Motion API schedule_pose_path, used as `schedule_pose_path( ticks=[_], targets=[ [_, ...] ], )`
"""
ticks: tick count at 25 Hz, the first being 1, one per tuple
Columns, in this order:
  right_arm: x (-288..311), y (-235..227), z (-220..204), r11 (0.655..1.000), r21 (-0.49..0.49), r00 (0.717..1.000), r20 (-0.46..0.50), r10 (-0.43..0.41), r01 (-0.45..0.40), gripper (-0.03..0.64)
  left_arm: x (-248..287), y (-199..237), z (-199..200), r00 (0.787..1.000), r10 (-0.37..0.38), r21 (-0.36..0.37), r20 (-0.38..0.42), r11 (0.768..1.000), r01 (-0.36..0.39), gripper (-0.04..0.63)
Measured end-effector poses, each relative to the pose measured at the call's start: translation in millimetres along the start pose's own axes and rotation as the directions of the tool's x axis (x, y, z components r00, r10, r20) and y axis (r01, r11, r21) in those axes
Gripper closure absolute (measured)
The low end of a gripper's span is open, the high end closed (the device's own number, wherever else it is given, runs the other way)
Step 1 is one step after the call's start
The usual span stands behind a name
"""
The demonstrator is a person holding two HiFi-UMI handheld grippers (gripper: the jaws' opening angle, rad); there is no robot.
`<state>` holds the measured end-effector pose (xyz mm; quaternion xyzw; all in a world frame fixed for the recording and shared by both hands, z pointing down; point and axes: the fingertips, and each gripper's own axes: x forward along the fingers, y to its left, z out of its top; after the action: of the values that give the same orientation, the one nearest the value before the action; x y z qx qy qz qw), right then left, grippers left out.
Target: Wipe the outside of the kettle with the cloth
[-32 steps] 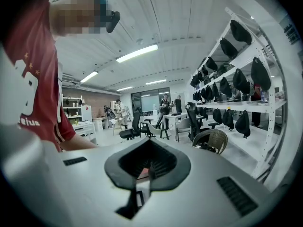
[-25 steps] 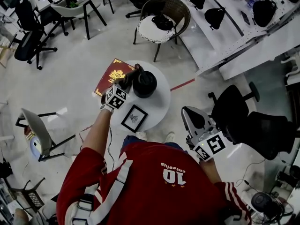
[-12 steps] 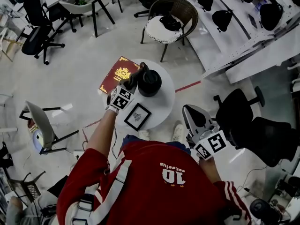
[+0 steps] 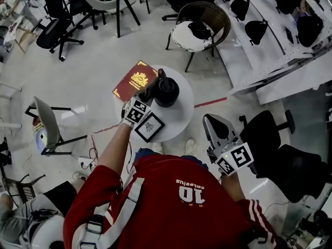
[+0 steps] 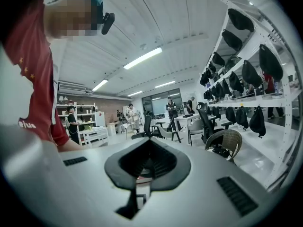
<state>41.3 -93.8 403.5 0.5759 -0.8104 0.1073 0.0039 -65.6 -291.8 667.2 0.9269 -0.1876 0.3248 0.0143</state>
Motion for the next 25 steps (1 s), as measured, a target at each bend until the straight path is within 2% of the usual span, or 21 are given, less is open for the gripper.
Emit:
schedule_pose_path(
  ticks=[10, 21, 25],
  targets=[
    [-5, -16, 0, 0.992, 0.007, 0.991, -0.034, 0.128, -0.128, 0.601, -7, -23, -5, 0.996, 0.091, -0.087, -0.021, 0.992, -0.092, 0.548],
    [-16, -37, -1, 0.970, 0.016, 0.969, -0.051, 0.242, -0.242, 0.601, -9, -44, -3, 0.981, 0.194, -0.186, -0.028, 0.963, -0.196, 0.548],
    [-21, -45, 0, 0.961, 0.019, 0.960, -0.045, 0.276, -0.275, 0.601, -6, -53, -3, 0.974, 0.224, -0.195, -0.046, 0.954, -0.228, 0.548]
  ],
)
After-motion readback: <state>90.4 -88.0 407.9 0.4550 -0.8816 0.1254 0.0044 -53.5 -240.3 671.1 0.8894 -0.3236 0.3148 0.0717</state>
